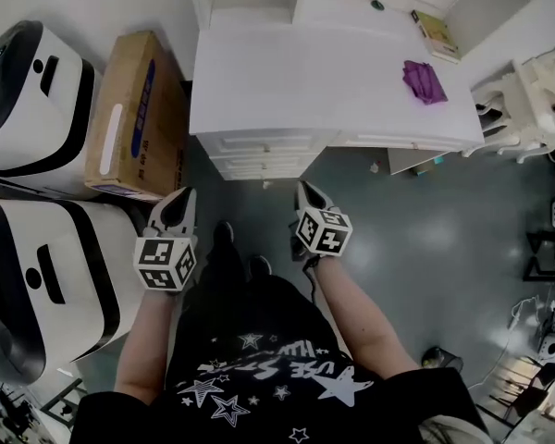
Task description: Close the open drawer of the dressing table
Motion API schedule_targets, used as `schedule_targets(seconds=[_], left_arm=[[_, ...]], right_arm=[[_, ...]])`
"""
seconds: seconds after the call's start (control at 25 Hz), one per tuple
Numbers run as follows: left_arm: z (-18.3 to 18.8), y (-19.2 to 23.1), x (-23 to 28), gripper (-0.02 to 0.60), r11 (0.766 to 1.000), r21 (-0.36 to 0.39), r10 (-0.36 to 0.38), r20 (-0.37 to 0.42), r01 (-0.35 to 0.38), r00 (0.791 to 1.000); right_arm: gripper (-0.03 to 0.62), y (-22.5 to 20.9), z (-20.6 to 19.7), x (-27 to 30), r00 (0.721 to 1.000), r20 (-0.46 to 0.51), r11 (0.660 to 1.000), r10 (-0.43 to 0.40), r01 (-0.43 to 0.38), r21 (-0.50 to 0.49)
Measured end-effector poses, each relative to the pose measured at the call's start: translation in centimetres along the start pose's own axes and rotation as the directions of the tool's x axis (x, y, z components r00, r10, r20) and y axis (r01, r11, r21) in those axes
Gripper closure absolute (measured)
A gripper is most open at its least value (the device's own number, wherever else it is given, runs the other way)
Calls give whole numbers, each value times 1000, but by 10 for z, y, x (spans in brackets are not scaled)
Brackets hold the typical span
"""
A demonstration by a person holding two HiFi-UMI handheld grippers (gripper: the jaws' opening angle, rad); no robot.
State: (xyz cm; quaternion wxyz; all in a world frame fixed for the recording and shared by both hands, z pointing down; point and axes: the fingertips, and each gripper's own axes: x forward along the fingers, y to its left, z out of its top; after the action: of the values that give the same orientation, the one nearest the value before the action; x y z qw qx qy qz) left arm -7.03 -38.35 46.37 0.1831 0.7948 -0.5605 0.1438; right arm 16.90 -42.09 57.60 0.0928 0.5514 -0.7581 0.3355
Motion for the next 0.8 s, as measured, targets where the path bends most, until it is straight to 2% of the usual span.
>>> schedule_targets(seconds=[0.12, 0.24, 0.4, 0.52, 0.68, 0.8], left_arm=[[2, -12, -2, 572, 1000, 21, -23, 0, 23, 1000], [6, -22, -4, 572, 999, 24, -46, 12, 46, 999], [5, -32, -6, 572, 996, 30, -78, 14, 78, 997], [-1, -37, -15, 572, 993, 39, -108, 22, 107, 994], [-19, -37, -45, 572, 990, 31, -140, 26, 139, 990], [-35, -32, -74, 572, 987, 27, -157, 26, 156, 987]], right_arm=[[589, 0, -1, -18, 999, 20, 998, 30, -31, 51], [591, 3, 2, -35, 999, 45, 998, 30, -33, 52], [591, 11, 4, -50, 998, 59, 1000, 17, -18, 10], [591, 27, 2, -56, 998, 60, 998, 25, -21, -59], [591, 62, -12, -69, 997, 66, 990, 50, -41, -136], [591, 88, -33, -85, 996, 64, 989, 57, -47, -139]])
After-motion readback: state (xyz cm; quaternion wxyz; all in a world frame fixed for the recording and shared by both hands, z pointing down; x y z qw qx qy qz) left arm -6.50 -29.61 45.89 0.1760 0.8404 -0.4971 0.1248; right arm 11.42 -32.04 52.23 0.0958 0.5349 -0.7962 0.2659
